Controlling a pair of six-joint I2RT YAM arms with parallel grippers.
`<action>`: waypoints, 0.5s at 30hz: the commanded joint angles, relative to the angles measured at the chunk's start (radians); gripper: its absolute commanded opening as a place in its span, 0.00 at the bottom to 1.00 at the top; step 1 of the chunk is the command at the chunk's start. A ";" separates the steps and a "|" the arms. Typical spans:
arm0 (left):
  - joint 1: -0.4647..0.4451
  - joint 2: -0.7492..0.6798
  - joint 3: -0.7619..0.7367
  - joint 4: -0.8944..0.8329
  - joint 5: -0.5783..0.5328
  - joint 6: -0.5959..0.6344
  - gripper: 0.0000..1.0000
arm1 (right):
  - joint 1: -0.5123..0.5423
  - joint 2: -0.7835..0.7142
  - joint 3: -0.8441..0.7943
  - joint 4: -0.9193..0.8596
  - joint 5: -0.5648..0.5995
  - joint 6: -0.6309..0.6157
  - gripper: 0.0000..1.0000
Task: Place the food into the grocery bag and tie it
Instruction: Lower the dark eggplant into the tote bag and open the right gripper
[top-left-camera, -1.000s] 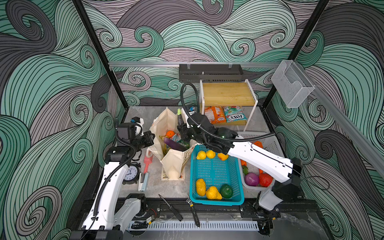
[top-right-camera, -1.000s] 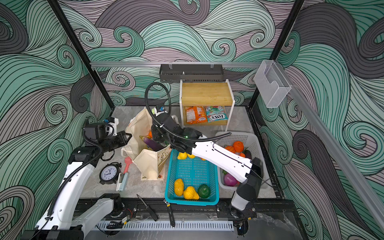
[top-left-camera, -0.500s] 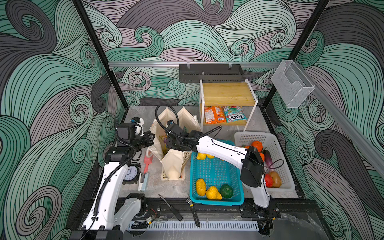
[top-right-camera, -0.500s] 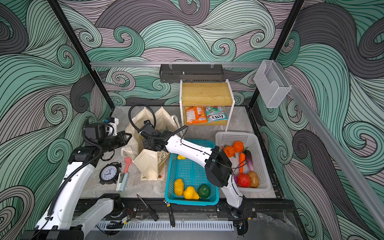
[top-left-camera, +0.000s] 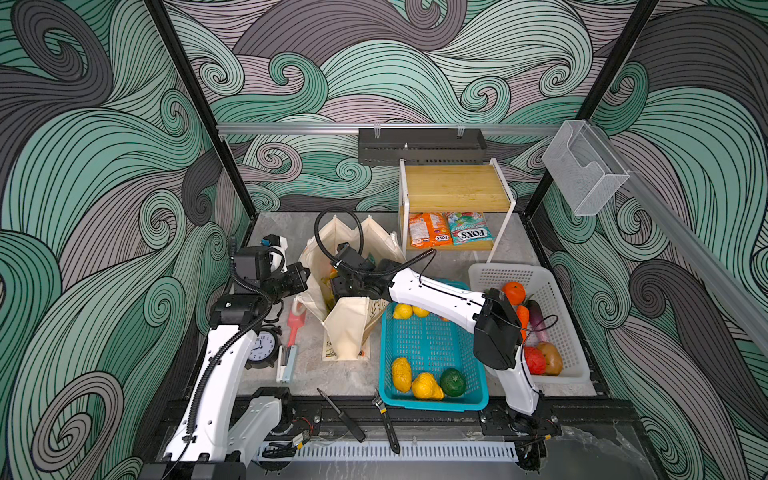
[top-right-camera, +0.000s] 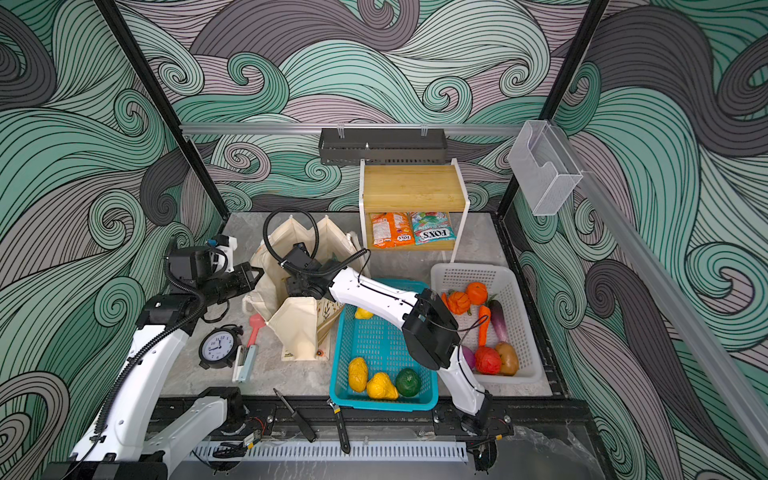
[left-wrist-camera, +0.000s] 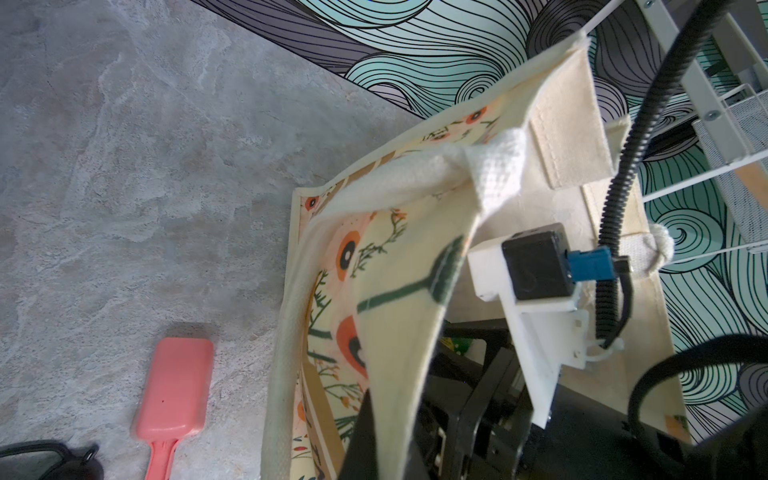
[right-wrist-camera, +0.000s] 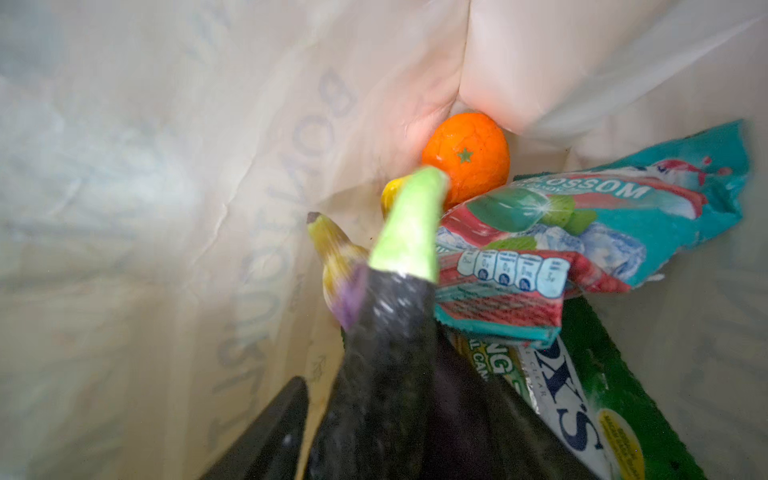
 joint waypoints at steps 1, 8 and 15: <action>0.009 -0.014 -0.007 -0.026 0.007 -0.003 0.00 | -0.011 -0.018 -0.003 -0.025 0.001 -0.017 0.86; 0.016 -0.012 -0.008 -0.026 0.002 -0.005 0.00 | -0.012 -0.127 -0.031 -0.023 -0.036 -0.067 0.97; 0.017 -0.013 -0.010 -0.024 -0.009 -0.004 0.00 | -0.012 -0.301 -0.082 0.001 -0.045 -0.091 1.00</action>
